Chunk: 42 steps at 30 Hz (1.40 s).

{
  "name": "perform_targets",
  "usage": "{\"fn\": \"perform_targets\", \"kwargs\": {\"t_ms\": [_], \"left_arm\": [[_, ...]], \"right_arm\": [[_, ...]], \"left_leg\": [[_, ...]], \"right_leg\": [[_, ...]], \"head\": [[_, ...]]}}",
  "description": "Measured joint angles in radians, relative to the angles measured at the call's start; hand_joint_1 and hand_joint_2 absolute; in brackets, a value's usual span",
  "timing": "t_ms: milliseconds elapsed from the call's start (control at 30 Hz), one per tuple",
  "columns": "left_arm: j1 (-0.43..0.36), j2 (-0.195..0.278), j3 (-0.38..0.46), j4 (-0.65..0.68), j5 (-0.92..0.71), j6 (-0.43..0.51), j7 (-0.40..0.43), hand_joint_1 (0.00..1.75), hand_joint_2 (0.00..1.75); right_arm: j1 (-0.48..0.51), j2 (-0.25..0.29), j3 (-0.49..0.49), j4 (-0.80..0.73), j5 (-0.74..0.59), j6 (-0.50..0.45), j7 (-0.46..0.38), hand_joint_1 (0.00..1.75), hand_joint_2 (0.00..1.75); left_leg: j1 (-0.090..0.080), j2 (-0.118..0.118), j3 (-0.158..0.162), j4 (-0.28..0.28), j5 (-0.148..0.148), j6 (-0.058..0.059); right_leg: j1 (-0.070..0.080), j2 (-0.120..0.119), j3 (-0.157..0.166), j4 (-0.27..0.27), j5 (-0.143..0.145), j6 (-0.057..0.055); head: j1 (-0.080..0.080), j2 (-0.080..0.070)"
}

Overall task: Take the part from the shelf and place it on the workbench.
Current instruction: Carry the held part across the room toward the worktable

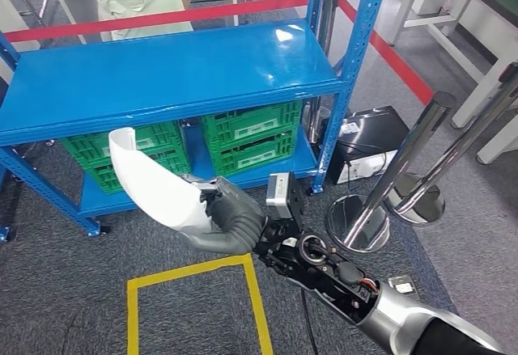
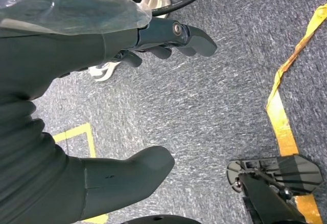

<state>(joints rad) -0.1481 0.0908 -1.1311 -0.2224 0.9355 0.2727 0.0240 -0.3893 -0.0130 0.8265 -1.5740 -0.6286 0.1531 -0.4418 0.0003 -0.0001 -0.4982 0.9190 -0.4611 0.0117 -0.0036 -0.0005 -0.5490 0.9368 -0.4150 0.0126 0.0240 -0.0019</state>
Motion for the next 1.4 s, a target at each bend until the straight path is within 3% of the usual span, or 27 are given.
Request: {"fn": "perform_targets", "kwargs": {"t_ms": [333,533,733,800,867,933,967,1033,1100,1167,1233,1267,1333,1400], "left_arm": [[0.000,0.000,0.000,0.000,0.003,0.002,0.000,0.00,1.75],[0.015,0.009,0.009,0.000,0.078,0.041,-0.023,0.00,1.75],[0.030,0.021,0.010,0.000,0.081,0.041,-0.030,0.00,1.75],[0.031,0.021,0.010,0.000,0.080,0.041,-0.027,0.00,1.75],[0.031,0.021,0.010,0.000,0.079,0.041,-0.020,0.00,1.75],[0.033,0.020,0.010,0.000,0.078,0.041,-0.011,0.00,1.75],[0.034,0.020,0.010,0.000,0.078,0.041,-0.008,0.00,1.75],[0.035,0.018,0.010,0.000,0.078,0.041,-0.006,0.00,1.75],[0.034,0.017,0.010,0.000,0.078,0.041,-0.006,0.00,1.75],[0.033,0.018,0.010,0.000,0.077,0.041,-0.007,0.00,1.75],[0.035,0.018,0.010,0.000,0.077,0.041,-0.008,0.00,1.75],[0.036,0.018,0.010,0.000,0.077,0.041,-0.009,0.00,1.75],[0.035,0.017,0.010,0.000,0.077,0.041,-0.010,0.00,1.75],[0.033,0.017,0.010,0.000,0.077,0.041,-0.011,0.00,1.75]], "right_arm": [[0.000,0.000,0.000,0.000,0.000,0.002,0.000,1.75,1.75],[-0.023,0.012,0.010,0.027,0.058,0.062,-0.016,1.75,1.75],[-0.036,0.030,0.018,0.067,0.072,0.068,-0.029,1.75,1.75],[-0.038,0.032,0.017,0.074,0.074,0.068,-0.029,1.75,1.75],[-0.037,0.031,0.017,0.082,0.074,0.068,-0.029,1.75,1.75],[-0.033,0.031,0.017,0.091,0.074,0.067,-0.028,1.75,1.75],[-0.031,0.031,0.017,0.095,0.073,0.066,-0.027,1.75,1.75],[-0.030,0.031,0.017,0.101,0.073,0.065,-0.026,1.75,1.75],[-0.030,0.031,0.017,0.105,0.072,0.065,-0.025,1.75,1.75],[-0.028,0.032,0.017,0.110,0.072,0.064,-0.023,1.75,1.75],[-0.027,0.032,0.017,0.113,0.072,0.063,-0.020,1.75,1.75],[-0.028,0.033,0.017,0.113,0.072,0.062,-0.020,1.75,1.75],[-0.027,0.034,0.017,0.113,0.072,0.062,-0.019,1.75,1.75],[-0.025,0.034,0.017,0.116,0.072,0.062,-0.018,1.75,1.75]], "left_leg": [[0.000,0.000,0.000,0.000,0.000,0.000],[-0.005,-0.001,-0.002,0.003,-0.001,0.001],[-0.001,-0.005,-0.001,-0.003,0.004,0.013],[0.005,-0.008,0.006,-0.014,0.010,0.021],[0.006,-0.011,0.007,-0.016,0.011,0.023],[0.006,-0.021,0.008,-0.015,0.009,0.022],[0.006,-0.029,0.009,-0.013,0.007,0.019],[0.009,-0.045,0.015,-0.008,-0.001,0.010],[0.011,-0.060,0.011,0.002,-0.009,-0.003],[0.015,-0.073,0.000,0.007,-0.010,-0.016],[0.020,-0.078,-0.004,0.010,-0.012,-0.028],[0.020,-0.067,-0.011,0.026,-0.022,-0.032],[0.020,-0.032,-0.065,0.130,-0.072,-0.039],[0.019,-0.014,-0.153,0.281,-0.126,-0.043]], "right_leg": [[0.000,0.000,0.000,0.000,0.000,0.000],[-0.005,0.000,0.000,-0.001,0.001,0.002],[-0.005,-0.003,-0.002,0.003,-0.003,0.012],[-0.005,-0.003,-0.030,0.069,-0.044,0.016],[-0.007,-0.002,-0.092,0.209,-0.109,0.018],[-0.009,-0.002,-0.141,0.307,-0.135,0.020],[-0.010,-0.001,-0.139,0.298,-0.117,0.020],[-0.016,0.009,-0.084,0.173,-0.044,0.019],[-0.020,0.039,-0.029,0.057,-0.004,0.019],[-0.017,0.055,-0.019,0.032,-0.010,0.015],[-0.015,0.043,-0.017,0.028,-0.011,0.003],[-0.015,0.035,-0.013,0.025,-0.012,-0.004],[-0.014,0.016,-0.007,0.020,-0.013,-0.015],[-0.009,-0.004,-0.006,0.019,-0.017,-0.022]], "head": [[0.000,0.000],[-0.002,0.000],[-0.003,0.000],[0.001,0.000],[0.007,0.000],[0.012,0.000],[0.013,0.000],[0.016,0.000],[0.016,0.000],[0.014,0.000],[0.012,0.000],[0.008,0.000],[-0.005,0.000],[-0.013,0.000]]}}
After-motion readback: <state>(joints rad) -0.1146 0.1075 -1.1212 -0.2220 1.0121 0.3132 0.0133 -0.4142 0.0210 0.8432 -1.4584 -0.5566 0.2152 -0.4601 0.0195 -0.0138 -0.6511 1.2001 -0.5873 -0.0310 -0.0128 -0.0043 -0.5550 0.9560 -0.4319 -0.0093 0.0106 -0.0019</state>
